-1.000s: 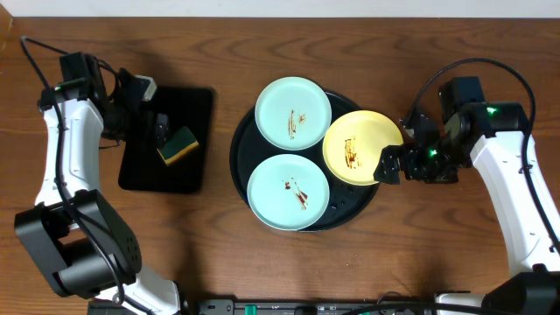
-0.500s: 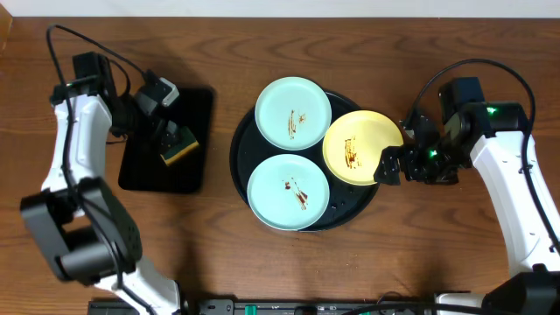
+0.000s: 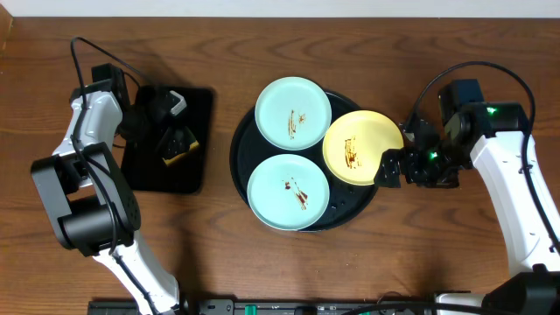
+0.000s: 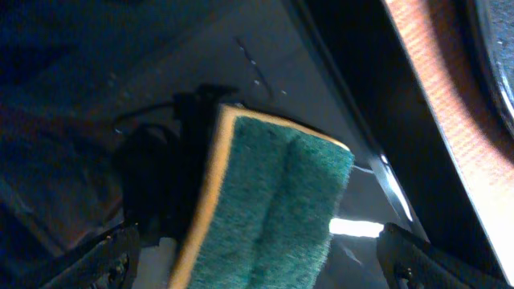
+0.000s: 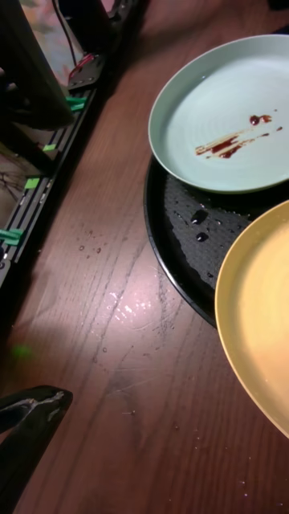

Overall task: Clean dirty plates on tray and stack at the side
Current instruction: 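Lower the left gripper onto the green-and-yellow sponge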

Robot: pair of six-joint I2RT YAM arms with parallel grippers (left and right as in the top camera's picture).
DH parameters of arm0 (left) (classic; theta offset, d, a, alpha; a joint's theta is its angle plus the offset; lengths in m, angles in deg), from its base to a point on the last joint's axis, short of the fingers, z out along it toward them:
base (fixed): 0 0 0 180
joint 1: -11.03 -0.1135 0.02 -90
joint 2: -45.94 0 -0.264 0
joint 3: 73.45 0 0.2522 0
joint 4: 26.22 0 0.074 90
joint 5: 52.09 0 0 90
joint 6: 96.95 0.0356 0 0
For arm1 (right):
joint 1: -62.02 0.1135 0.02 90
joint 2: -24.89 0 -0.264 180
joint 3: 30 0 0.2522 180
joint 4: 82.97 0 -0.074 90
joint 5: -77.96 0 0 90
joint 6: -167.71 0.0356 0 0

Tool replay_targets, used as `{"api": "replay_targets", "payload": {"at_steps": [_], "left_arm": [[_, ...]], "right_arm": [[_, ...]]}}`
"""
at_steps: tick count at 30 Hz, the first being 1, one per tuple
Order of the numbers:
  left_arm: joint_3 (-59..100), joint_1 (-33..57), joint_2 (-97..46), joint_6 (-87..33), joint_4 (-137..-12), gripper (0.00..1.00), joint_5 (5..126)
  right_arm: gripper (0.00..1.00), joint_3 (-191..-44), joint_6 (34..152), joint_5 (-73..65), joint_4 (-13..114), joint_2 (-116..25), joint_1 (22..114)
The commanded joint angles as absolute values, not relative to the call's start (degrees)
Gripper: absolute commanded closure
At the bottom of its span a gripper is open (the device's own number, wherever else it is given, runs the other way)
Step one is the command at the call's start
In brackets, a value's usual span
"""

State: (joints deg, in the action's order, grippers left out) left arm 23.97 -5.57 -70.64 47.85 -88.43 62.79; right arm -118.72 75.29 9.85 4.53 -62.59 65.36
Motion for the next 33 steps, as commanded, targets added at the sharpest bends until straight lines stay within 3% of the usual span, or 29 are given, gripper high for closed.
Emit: {"api": "replay_targets", "payload": {"at_steps": [1,11,21,33], "left_arm": [[24.9,-5.6,-70.7,49.0,-87.0,0.05,62.5],[24.9,-5.6,-73.5,54.2,-86.9,0.00,62.2],[24.9,-5.6,-74.0,66.1,-93.1,0.02,62.3],[24.9,-5.6,-74.0,68.5,-91.1,0.05,64.2]], "right_arm": [[0.01,-119.8,74.2,10.7,4.1,-61.8,65.5],[0.01,-119.8,74.5,10.8,3.1,-61.8,65.5],[0.01,-119.8,74.7,10.8,2.6,-61.8,65.5],[0.01,-119.8,75.5,11.4,0.9,-61.8,65.6]]}}
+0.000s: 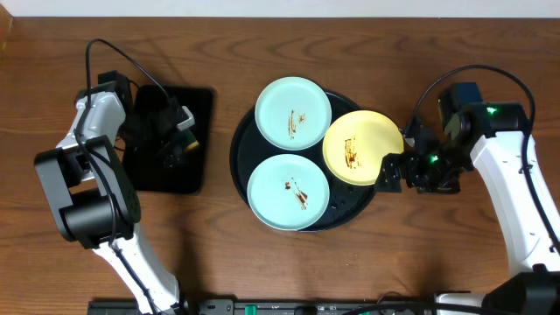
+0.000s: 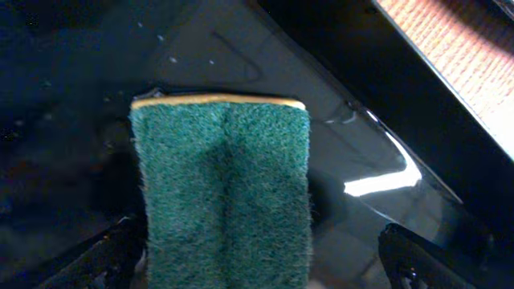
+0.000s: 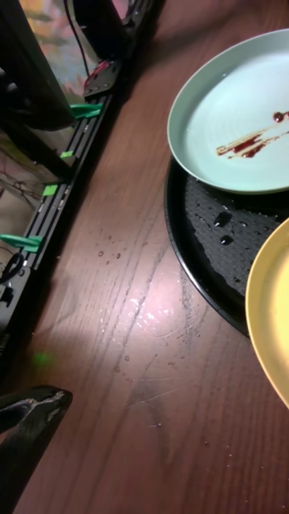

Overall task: Clean dirty plates on tray and stack at the side
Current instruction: 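Lower the left gripper onto the green-and-yellow sponge, then close the left gripper on the sponge and lift it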

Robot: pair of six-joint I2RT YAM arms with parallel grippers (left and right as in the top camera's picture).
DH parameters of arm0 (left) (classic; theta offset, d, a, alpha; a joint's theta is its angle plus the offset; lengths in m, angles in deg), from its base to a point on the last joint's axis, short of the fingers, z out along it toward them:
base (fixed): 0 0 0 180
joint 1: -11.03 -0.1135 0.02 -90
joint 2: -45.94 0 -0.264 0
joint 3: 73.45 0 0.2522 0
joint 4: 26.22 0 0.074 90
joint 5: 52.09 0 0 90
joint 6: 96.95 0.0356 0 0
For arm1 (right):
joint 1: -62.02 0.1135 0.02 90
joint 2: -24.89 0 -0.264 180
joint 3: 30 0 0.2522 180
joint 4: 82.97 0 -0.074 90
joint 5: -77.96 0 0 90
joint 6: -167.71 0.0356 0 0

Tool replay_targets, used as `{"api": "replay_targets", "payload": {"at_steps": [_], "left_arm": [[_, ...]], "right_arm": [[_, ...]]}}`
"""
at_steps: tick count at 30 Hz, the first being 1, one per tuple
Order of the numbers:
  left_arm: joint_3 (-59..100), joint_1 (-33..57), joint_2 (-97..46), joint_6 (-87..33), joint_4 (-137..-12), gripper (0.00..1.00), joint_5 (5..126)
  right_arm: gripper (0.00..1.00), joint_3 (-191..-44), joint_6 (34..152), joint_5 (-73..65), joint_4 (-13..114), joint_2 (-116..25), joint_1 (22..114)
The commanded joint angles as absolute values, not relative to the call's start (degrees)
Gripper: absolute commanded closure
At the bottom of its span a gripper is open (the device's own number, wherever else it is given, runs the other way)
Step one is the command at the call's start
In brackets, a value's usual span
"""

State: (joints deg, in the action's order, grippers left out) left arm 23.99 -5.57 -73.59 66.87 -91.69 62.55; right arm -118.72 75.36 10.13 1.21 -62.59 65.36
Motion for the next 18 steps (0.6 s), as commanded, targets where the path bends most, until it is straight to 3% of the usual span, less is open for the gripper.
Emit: {"api": "replay_targets", "payload": {"at_steps": [1,4,5,6,7,9,12,16,18], "left_arm": [[24.9,-5.6,-74.0,68.5,-90.6,0.05,64.8],[24.9,-5.6,-74.1,68.5,-89.1,0.14,66.6],[24.9,-5.6,-74.1,68.5,-88.7,0.26,67.2],[24.9,-5.6,-74.3,68.5,-88.2,0.55,67.3],[24.9,-5.6,-74.5,68.4,-87.8,0.62,67.3],[24.9,-5.6,-75.2,68.4,-87.6,0.62,67.2],[24.9,-5.6,-76.7,68.2,-87.8,0.46,66.9],[24.9,-5.6,-79.6,66.7,-87.9,0.31,66.9],[24.9,-5.6,-80.9,65.8,-87.8,0.28,66.8]], "right_arm": [[0.01,-119.8,75.5,11.7,0.9,-61.8,65.6],[0.01,-119.8,75.5,12.5,0.9,-61.8,65.6],[0.01,-119.8,75.5,12.5,0.9,-61.8,65.6],[0.01,-119.8,75.6,12.5,0.9,-61.8,65.6],[0.01,-119.8,75.9,12.6,0.9,-61.8,65.6],[0.01,-119.8,76.0,12.7,0.9,-61.8,65.6],[0.01,-119.8,76.0,12.8,1.0,-61.8,65.6],[0.01,-119.8,76.4,12.9,1.0,-61.8,65.5],[0.01,-119.8,76.4,12.9,1.1,-61.8,65.5]]}}
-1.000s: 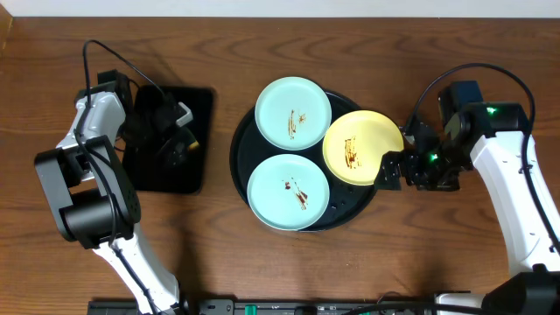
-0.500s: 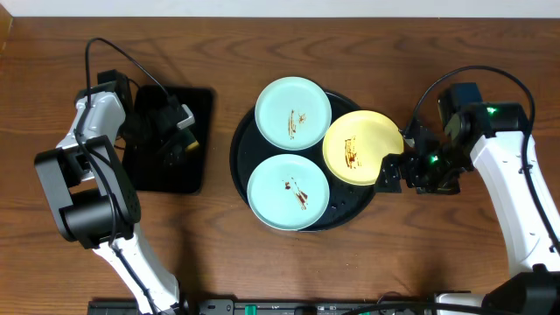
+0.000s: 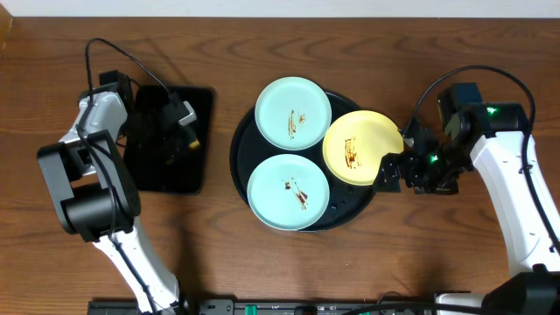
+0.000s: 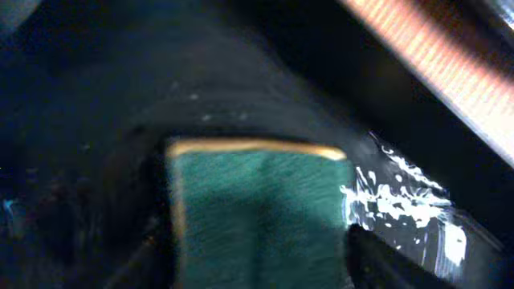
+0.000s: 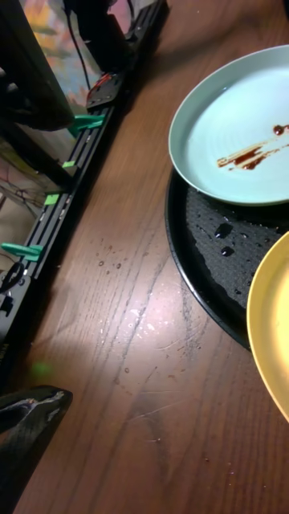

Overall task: Clean dirty plates on tray and stack at the side
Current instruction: 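Close the left gripper on the sponge and lift it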

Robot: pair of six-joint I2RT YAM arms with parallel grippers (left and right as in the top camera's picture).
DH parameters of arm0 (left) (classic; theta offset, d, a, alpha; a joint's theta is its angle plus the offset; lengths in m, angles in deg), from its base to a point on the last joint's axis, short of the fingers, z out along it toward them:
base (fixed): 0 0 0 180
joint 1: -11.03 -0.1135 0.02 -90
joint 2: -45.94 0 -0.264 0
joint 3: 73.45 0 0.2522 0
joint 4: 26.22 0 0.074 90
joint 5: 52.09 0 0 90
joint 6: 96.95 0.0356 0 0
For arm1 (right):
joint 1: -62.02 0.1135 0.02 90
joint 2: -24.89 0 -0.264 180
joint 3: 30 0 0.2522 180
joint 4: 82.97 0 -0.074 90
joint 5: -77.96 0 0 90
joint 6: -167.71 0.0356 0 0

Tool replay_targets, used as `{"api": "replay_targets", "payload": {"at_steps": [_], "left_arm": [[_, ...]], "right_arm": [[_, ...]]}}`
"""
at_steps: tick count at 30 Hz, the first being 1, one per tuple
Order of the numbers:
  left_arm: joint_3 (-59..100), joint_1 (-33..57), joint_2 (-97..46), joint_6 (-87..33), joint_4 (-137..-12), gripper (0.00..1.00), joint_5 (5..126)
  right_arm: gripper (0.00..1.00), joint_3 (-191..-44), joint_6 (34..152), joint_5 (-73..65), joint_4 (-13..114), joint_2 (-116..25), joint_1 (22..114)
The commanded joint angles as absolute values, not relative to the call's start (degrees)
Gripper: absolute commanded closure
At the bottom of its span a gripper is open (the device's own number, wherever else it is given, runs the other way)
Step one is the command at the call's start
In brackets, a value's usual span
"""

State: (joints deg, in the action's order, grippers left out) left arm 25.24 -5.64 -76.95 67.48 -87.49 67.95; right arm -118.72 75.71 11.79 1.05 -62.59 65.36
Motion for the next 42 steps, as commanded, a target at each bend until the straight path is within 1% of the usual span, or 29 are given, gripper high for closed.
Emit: {"api": "replay_targets", "payload": {"at_steps": [1,2,4,11,13,14,15,17,18,31,38,42], "left_arm": [[24.9,-5.6,-81.3,65.8,-87.8,0.28,66.7],[24.9,-5.6,-81.8,65.8,-87.6,0.29,66.4],[24.9,-5.6,-82.0,65.6,-87.3,0.33,65.7],[24.9,-5.6,-81.8,65.1,-87.0,0.34,65.3],[24.9,-5.6,-81.8,65.0,-87.1,0.41,65.3],[24.9,-5.6,-81.8,64.9,-87.1,0.47,65.3],[24.9,-5.6,-81.8,64.9,-87.1,0.58,65.3],[24.9,-5.6,-81.8,64.9,-87.2,0.87,65.3],[24.9,-5.6,-81.8,64.9,-87.2,0.92,65.3],[25.0,-5.6,-80.3,64.3,-86.7,0.93,65.3],[25.0,-5.7,-73.2,46.5,-76.5,0.93,64.8],[25.0,-5.7,-69.7,34.6,-70.3,0.92,58.2]], "right_arm": [[0.01,-119.8,76.4,12.9,1.2,-61.8,65.6],[0.01,-119.8,76.4,12.9,1.2,-61.8,65.5],[0.01,-119.8,76.4,12.9,1.2,-61.8,65.5],[0.01,-119.8,76.4,12.9,1.6,-61.8,65.6],[0.01,-119.8,76.4,12.9,1.6,-61.8,65.5],[0.01,-119.8,76.4,12.9,1.6,-61.8,65.5],[0.01,-119.8,76.4,12.9,1.6,-61.8,65.5],[0.01,-119.8,76.4,12.9,1.6,-61.8,65.5],[0.01,-119.8,76.4,12.9,1.6,-61.8,65.5],[0.01,-119.8,76.4,12.9,2.3,-61.8,65.5],[0.01,-119.8,76.3,12.8,2.8,-61.8,65.5],[0.01,-119.8,76.3,12.8,2.8,-61.8,65.5]]}}
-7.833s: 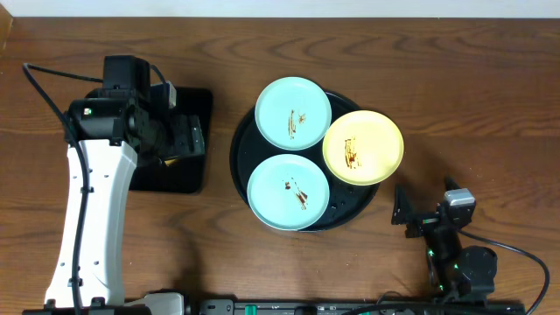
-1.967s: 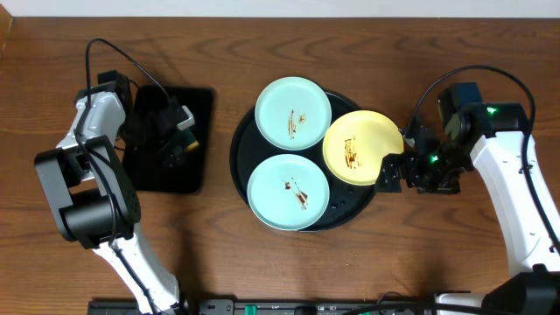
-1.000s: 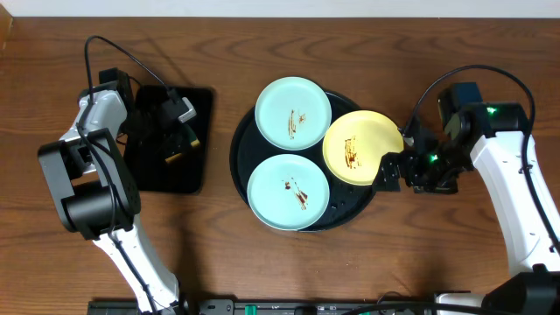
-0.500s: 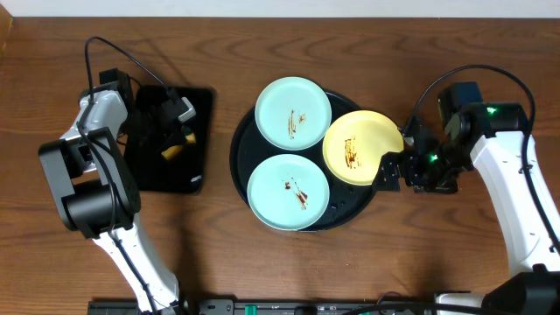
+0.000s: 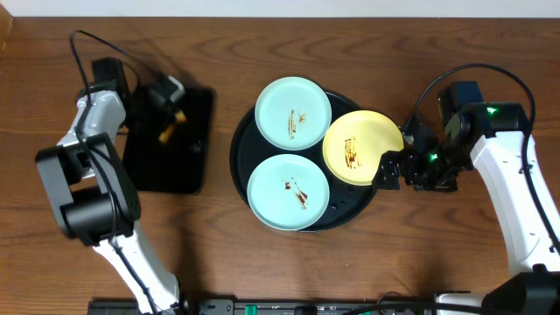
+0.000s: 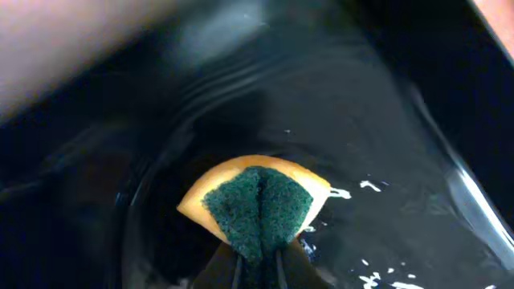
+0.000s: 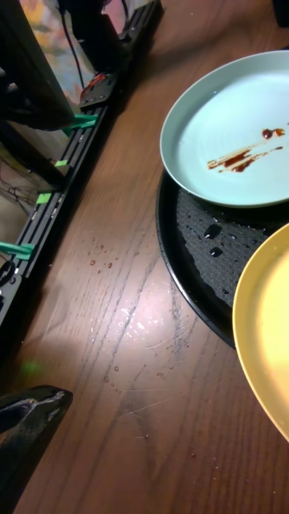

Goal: Clean dirty plates on tray and stack at the side

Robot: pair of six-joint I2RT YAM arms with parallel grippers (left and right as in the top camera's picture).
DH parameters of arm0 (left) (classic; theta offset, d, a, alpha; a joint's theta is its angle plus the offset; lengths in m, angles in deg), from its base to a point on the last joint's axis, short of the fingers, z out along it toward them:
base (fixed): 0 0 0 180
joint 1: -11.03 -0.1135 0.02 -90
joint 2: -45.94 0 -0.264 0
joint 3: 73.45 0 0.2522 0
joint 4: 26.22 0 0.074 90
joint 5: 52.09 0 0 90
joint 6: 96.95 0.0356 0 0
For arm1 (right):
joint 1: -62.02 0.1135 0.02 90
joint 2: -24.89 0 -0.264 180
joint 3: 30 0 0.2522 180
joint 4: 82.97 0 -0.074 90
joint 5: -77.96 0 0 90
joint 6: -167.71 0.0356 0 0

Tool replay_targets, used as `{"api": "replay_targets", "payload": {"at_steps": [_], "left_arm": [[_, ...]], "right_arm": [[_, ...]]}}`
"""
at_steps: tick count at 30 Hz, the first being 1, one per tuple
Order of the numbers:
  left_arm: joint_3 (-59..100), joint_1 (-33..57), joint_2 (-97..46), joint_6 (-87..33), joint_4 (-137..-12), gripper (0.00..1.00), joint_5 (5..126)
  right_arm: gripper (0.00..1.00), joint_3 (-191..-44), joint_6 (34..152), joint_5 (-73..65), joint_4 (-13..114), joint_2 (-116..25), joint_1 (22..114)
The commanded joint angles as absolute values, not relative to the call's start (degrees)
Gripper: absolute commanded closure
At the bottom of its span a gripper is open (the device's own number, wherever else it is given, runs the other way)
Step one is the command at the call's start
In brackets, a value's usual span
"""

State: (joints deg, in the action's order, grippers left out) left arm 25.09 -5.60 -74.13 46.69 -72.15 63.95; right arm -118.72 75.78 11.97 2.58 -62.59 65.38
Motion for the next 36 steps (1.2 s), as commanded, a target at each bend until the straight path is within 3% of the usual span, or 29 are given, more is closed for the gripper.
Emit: {"api": "replay_targets", "payload": {"at_steps": [1,6,13,18,28,36], "left_arm": [[25.0,-5.7,-69.1,31.3,-69.3,0.93,54.8],[25.0,-5.7,-68.6,19.4,-69.6,0.93,43.5],[24.9,-5.5,-68.6,1.2,-76.0,0.93,43.6],[24.9,-4.3,-68.6,1.4,-79.0,0.93,49.5],[24.9,2.8,-69.3,4.3,-80.0,0.92,44.7],[24.9,0.7,-72.4,3.0,-80.3,0.91,43.8]], "right_arm": [[0.01,-119.8,76.4,12.8,2.7,-61.8,65.5],[0.01,-119.8,76.4,12.8,2.9,-61.8,65.5],[0.01,-119.8,76.4,12.8,3.8,-61.8,65.5],[0.01,-119.8,76.3,12.8,3.6,-61.8,65.5],[0.01,-119.8,76.1,12.9,3.1,-61.8,65.5],[0.01,-119.8,75.7,12.9,2.5,-61.8,65.5]]}}
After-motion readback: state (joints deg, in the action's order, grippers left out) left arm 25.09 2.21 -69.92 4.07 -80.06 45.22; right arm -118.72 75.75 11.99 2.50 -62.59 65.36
